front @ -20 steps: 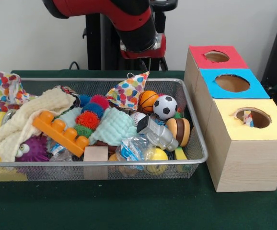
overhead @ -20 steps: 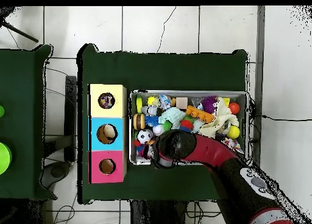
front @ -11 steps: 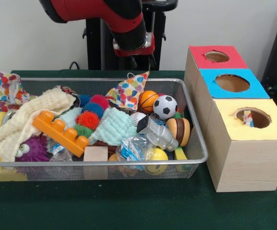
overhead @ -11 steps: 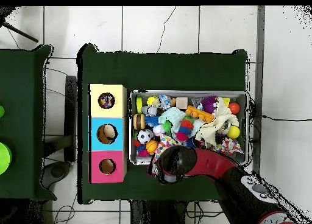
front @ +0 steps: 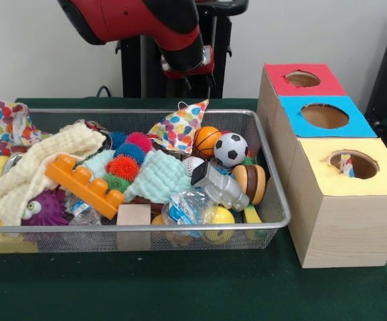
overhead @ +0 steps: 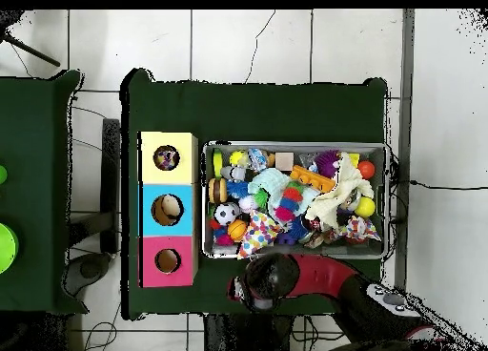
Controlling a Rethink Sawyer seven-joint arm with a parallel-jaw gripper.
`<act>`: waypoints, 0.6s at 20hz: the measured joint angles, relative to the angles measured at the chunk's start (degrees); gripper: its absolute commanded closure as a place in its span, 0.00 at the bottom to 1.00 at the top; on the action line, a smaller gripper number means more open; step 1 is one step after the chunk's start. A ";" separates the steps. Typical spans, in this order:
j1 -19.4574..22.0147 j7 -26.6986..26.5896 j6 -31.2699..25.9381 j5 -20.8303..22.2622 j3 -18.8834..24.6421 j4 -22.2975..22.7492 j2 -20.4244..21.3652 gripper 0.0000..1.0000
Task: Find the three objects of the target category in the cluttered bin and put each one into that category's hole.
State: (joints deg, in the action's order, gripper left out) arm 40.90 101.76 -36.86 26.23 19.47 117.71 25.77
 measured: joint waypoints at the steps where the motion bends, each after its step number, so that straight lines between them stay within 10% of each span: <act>1: -0.56 0.00 1.13 0.35 -0.30 0.03 -0.44 0.00; 12: -9.11 0.00 9.95 0.52 -4.96 -0.14 -4.18 0.00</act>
State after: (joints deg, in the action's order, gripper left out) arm 31.79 101.76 -26.91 26.75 14.51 117.57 21.59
